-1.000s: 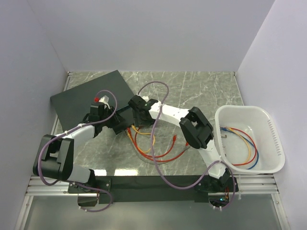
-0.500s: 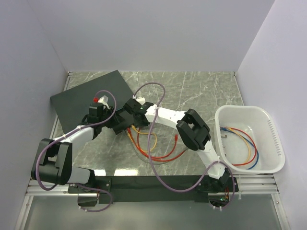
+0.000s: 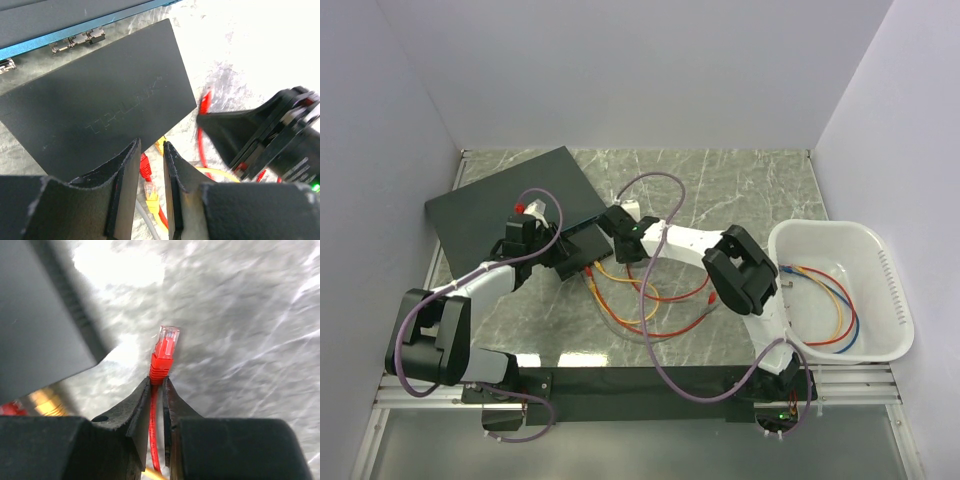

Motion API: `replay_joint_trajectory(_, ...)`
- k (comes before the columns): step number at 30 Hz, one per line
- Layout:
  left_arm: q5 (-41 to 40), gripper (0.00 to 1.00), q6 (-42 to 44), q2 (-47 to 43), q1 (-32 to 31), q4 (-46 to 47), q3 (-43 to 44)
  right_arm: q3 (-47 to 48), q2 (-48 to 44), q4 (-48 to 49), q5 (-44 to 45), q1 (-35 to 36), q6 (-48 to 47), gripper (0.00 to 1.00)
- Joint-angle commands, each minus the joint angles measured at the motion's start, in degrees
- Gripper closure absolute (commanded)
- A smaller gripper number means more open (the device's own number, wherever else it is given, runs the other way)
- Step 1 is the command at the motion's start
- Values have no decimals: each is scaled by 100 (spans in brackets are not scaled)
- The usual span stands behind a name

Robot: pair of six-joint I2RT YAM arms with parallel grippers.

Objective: Insert the plug into the switch port

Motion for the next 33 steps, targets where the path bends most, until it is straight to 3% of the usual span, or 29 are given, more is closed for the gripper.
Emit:
replay_joint_trajectory(1,-93,69,123,34,24,174,-12,-497,349,-554,230,-296,-253,92)
replay_joint_trajectory(8,-102,69,158,60,24,288,-56,-269,183,-476,389,-769,-473,100)
replay_joint_trajectory(15,-22,70,184,-63,24,490,-126,-567,-414,95,249,-885,-851,100)
replay_joint_trajectory(20,118,70,114,-221,24,718,-187,-1173,-1336,763,-602,-832,-1141,100)
replay_joint_trajectory(30,487,69,-237,-502,-20,1123,-231,-1842,-2393,1291,-3044,-534,-1475,100)
replay_joint_trajectory(33,549,69,-264,-669,-125,1211,-223,-2008,-2603,1502,-3389,-331,-1501,100)
